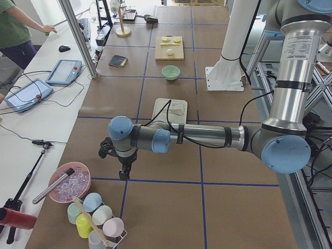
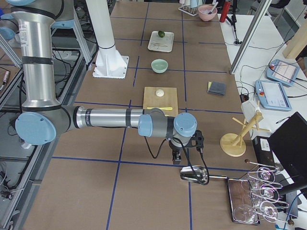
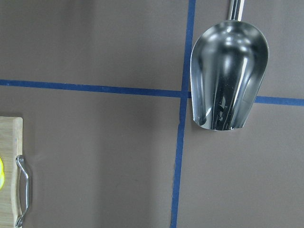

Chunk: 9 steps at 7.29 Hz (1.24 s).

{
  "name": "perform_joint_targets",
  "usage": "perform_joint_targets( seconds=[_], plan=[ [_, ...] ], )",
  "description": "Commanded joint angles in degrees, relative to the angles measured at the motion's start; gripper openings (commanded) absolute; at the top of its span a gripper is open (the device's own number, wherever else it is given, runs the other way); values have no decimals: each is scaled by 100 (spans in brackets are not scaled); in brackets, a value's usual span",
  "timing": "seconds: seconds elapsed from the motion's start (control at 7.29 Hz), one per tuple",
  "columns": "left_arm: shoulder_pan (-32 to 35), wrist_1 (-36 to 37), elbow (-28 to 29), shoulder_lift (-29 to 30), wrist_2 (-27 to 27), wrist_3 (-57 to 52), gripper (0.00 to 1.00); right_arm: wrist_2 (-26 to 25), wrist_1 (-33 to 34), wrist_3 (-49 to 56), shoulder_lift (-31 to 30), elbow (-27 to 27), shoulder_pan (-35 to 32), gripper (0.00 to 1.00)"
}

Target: Put spoon and bun in bowl

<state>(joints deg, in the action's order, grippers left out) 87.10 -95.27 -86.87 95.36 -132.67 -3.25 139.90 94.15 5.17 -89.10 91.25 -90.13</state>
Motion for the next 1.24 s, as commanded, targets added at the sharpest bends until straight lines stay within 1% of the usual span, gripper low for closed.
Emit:
perform_joint_targets(
  seconds=[0.0, 0.14, 0.27, 0.55, 0.69, 0.82, 0.96, 1.1],
  plan=[
    [0, -44, 3, 9, -4, 0, 100, -85, 7, -24, -11, -2, -5, 100],
    [-9, -53, -92, 96, 13, 17, 100, -86, -2, -24, -28, 6, -5, 100],
    [-122, -53, -424, 210, 30, 235, 100, -86, -2, -33, -20, 24, -5, 100],
    [-884, -254, -1162, 360, 188, 1480, 100, -77, -2, -191, 24, 68, -5, 100],
    [-1306, -272, -1583, 352, 189, 2329, 100, -69, -10, -191, 172, 77, -5, 100],
    [-1632, -394, -1848, 343, 189, 2930, 100, -86, -2, -200, 452, 51, -5, 100],
    [-2061, -805, -1903, 334, 198, 3788, 100, -69, -10, -191, 429, -63, 30, 100],
    [-2475, -1374, -1886, 290, 319, 4606, 100, -34, -10, -200, 455, 6, 48, 100]
  ],
)
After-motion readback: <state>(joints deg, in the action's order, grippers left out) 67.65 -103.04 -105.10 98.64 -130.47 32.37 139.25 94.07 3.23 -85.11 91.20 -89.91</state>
